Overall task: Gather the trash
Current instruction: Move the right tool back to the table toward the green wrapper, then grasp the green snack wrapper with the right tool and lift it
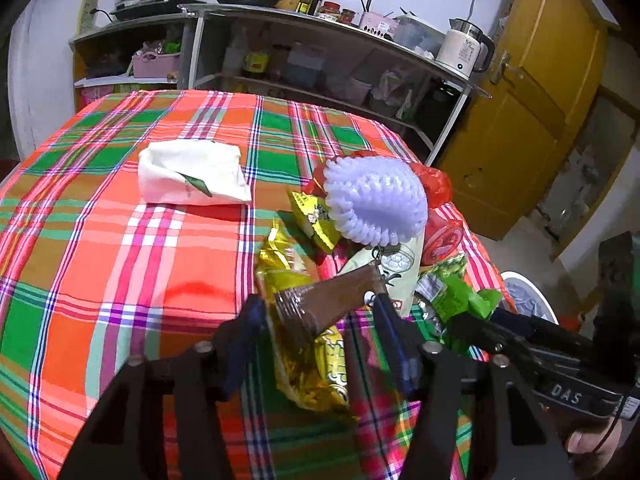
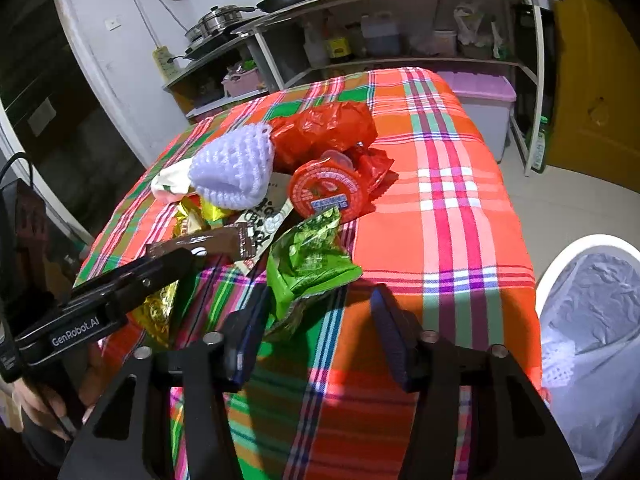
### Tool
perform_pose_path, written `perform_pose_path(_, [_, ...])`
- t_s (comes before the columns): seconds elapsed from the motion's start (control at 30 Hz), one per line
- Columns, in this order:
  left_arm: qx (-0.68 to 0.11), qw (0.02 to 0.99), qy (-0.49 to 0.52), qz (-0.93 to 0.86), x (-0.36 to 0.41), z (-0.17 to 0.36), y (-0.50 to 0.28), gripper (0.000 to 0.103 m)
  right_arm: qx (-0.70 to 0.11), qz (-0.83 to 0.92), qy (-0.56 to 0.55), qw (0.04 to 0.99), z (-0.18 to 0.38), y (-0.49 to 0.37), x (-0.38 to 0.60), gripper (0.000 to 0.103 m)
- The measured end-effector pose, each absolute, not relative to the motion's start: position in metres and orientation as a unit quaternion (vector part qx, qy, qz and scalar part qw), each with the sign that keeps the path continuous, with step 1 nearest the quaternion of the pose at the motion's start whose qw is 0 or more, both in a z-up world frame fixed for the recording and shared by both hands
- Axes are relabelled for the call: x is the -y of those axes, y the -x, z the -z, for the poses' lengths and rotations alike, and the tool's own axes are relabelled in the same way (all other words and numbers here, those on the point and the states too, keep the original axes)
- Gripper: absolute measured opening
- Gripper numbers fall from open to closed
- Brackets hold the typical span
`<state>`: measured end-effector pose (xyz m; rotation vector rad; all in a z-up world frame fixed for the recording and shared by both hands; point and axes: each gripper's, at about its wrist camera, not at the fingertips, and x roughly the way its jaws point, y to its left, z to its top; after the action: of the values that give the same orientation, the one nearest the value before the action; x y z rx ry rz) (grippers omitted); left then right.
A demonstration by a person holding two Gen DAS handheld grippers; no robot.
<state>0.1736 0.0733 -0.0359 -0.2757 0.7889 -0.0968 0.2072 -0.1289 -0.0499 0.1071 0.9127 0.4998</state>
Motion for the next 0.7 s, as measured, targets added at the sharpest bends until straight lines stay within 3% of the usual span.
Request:
perform_pose_path(0.13, [-0.373, 0.918, 0.127, 0.041, -0.072, 0.032, -0.17, 0.033, -0.434, -0.236, -0.053, 0.868, 0.05, -0.209, 0.132, 0.024])
perform_pose_path(0.27, [-0.366, 0.922, 0.123, 0.038, -0.07, 0.028, -0.166, 0.022, -0.427, -0.238, -0.05, 0.871, 0.047, -0.205, 0.132, 0.014])
perform_pose_path(0.5, [-0.357, 0.926, 0.12, 0.038, -0.066, 0.023, -0.156, 0.005, -0.423, -0.238, -0.054, 0.873, 0.045, -0.198, 0.137, 0.01])
perform_pose_path(0.7, [-0.345, 0.93, 0.116, 0.043, -0.06, 0.014, -0.146, 0.002, -0.417, -0.236, -0.057, 0.876, 0.04, -0.189, 0.143, 0.01])
